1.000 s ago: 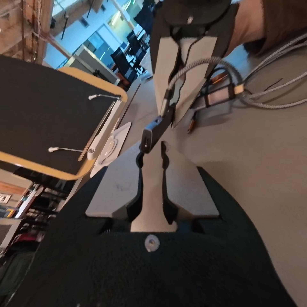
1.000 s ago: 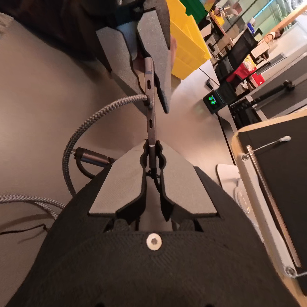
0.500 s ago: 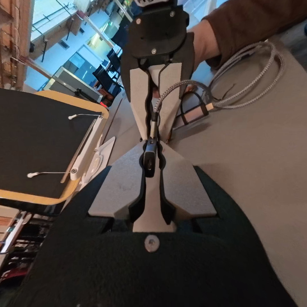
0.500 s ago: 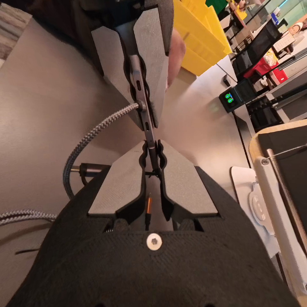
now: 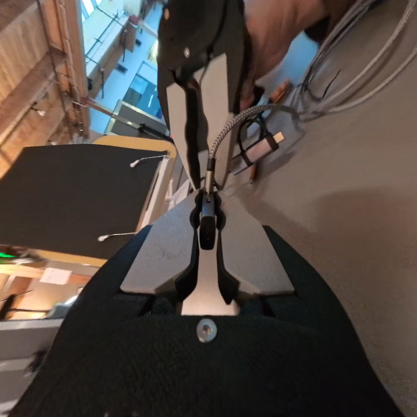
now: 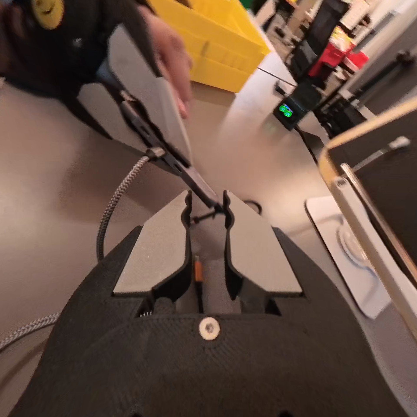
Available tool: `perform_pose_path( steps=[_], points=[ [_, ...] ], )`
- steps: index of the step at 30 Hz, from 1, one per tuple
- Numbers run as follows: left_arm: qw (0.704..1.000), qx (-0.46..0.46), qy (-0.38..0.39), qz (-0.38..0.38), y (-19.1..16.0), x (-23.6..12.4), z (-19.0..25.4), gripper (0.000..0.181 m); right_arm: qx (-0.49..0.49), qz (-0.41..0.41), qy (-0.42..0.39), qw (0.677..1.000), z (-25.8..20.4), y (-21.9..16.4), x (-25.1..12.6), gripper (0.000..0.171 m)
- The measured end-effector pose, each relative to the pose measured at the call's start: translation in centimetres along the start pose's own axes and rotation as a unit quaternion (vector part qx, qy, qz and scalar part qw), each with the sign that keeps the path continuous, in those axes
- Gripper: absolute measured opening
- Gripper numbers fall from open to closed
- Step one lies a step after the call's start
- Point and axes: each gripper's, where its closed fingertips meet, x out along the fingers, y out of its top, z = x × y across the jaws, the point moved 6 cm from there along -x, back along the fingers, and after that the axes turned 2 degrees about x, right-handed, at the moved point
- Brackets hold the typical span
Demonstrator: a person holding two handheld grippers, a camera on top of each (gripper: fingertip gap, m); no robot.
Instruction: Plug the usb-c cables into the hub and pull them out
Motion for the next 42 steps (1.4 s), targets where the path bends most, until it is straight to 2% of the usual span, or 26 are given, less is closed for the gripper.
perform_pose_path(
  steps=[1,3,6,10,13,15,18,27,33,38,42],
  points=[
    [1.0,0.021,0.014,-0.017,-0.4,0.0,-0.1,0.007,0.022,0.001,-0.019,1.0,0.7,-0.2,-0.6,0.021],
    [0.996,0.062,0.053,-0.042,-1.0,-0.1,-0.7,0.007,0.07,0.019,-0.039,0.997,1.9,-0.5,-2.1,0.021],
    [0.989,0.095,0.095,-0.054,-1.5,-0.3,-1.4,0.007,0.137,0.041,-0.024,0.989,2.7,-1.7,-3.6,0.019],
    [0.982,0.142,0.108,-0.069,-2.2,-0.4,-1.2,0.007,0.207,-0.034,-0.003,0.978,2.8,-4.9,-3.5,0.025],
    [0.981,0.153,0.089,-0.074,-2.7,-0.4,-0.5,0.007,0.215,-0.108,0.019,0.971,1.9,-6.8,-3.0,0.03],
    [0.983,0.147,0.085,-0.07,-2.7,-0.5,-0.4,0.007,0.201,-0.133,0.013,0.971,1.5,-7.0,-3.1,0.026],
    [0.986,0.133,0.077,-0.065,-2.6,-0.3,-0.2,0.007,0.206,-0.139,0.02,0.968,1.6,-7.1,-3.5,0.016],
    [0.988,0.125,0.068,-0.062,-2.3,0.1,0.1,0.007,0.292,-0.148,0.06,0.943,1.9,-8.5,-3.5,0.023],
    [0.988,0.123,0.065,-0.068,-2.5,0.2,0.2,0.007,0.306,-0.158,0.087,0.935,1.4,-9.1,-2.7,0.025],
    [0.988,0.131,0.055,-0.067,-2.4,0.6,0.8,0.007,0.327,-0.139,0.113,0.928,1.1,-8.9,-1.9,0.01],
    [0.987,0.138,0.051,-0.07,-2.4,0.8,1.1,0.007,0.316,-0.141,0.112,0.931,1.1,-8.7,-1.8,0.008]
  ],
)
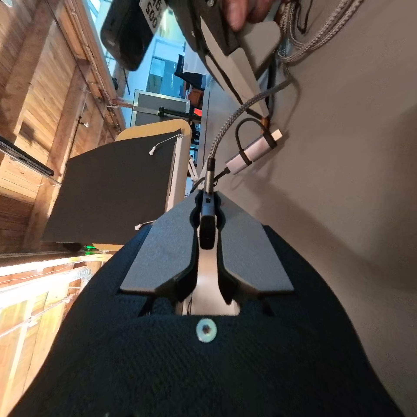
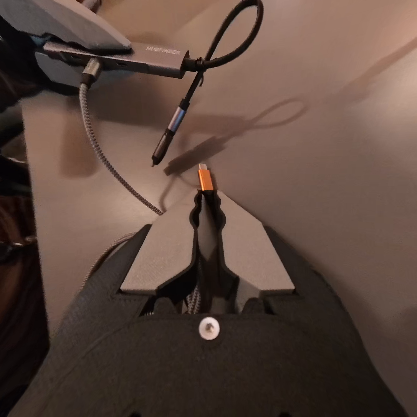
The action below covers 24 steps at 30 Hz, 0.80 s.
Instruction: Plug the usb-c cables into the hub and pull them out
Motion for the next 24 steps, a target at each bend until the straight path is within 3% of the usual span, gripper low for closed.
perform_pose_path(
  steps=[6,11,24],
  points=[
    [0.999,0.012,0.025,-0.038,-0.6,0.5,-0.2,0.007,-0.131,0.102,-0.056,0.985,-2.1,2.6,-2.5,0.007],
    [0.998,0.023,0.04,-0.047,-0.4,0.7,-0.3,0.007,-0.22,0.119,-0.138,0.958,-4.1,4.1,-2.4,0.007],
    [0.996,0.06,0.039,-0.059,0.0,1.0,0.2,0.007,-0.2,0.073,-0.196,0.957,-6.0,5.5,0.9,0.007]
  ],
)
